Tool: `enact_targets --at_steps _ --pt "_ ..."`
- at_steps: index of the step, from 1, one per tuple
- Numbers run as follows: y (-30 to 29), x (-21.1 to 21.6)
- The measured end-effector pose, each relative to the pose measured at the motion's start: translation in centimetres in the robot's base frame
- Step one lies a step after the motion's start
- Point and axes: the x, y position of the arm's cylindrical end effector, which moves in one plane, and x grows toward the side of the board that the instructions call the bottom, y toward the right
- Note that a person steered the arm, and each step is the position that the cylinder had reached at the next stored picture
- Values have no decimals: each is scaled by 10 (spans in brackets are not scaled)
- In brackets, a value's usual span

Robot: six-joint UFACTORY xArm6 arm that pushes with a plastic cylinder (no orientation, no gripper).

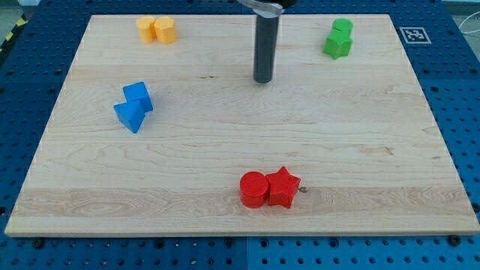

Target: Point your arm towards the green star

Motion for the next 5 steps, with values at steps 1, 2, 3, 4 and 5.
enact_targets --at_steps 1,2,3,4,5 --pt "-23 3" --pt "-40 3" --pt "-44 2" --pt "-63 -19" --pt "-65 -41"
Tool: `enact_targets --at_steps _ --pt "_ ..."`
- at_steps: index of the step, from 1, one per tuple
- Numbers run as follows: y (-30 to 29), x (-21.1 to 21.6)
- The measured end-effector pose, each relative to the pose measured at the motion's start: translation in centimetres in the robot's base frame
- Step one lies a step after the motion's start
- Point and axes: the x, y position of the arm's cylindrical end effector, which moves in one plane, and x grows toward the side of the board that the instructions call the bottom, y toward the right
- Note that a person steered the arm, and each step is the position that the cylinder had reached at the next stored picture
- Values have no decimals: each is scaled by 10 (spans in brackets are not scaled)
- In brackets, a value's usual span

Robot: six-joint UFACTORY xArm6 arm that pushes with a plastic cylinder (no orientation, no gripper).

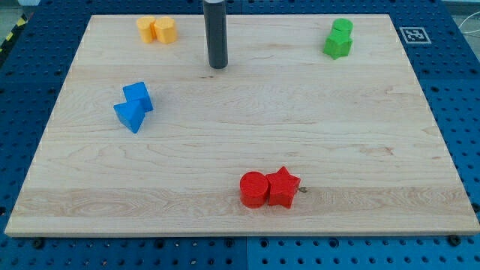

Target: Point your arm towards the green star

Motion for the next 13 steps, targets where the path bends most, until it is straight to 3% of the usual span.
enact_targets --at_steps 5,8,11,12,13 --pt "7 8" --pt "120 25" --pt "285 28" --pt "323 18" --pt "324 2"
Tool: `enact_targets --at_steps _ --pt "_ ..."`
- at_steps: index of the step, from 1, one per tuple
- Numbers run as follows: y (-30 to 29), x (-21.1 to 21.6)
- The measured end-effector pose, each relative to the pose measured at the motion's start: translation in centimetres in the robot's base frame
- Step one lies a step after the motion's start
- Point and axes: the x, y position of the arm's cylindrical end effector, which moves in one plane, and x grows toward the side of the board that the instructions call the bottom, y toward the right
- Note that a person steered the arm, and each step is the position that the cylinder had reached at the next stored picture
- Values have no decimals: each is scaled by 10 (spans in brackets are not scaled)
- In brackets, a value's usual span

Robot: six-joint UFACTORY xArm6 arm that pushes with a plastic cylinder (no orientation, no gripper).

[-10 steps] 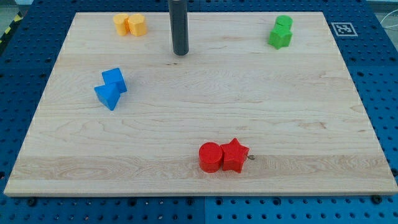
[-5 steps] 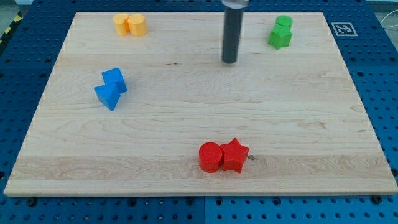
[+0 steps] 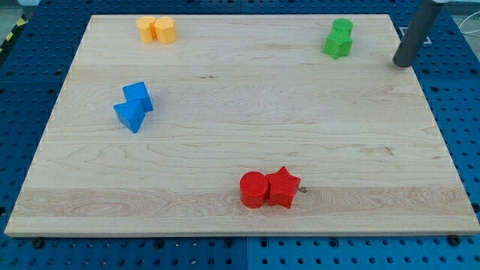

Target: Point your arm towards the green star

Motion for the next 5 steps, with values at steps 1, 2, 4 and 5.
enact_targets --at_steps 1,2,4,5 --pt "0 0" --pt "6 -3" --pt "-4 -17" --pt "-32 -27"
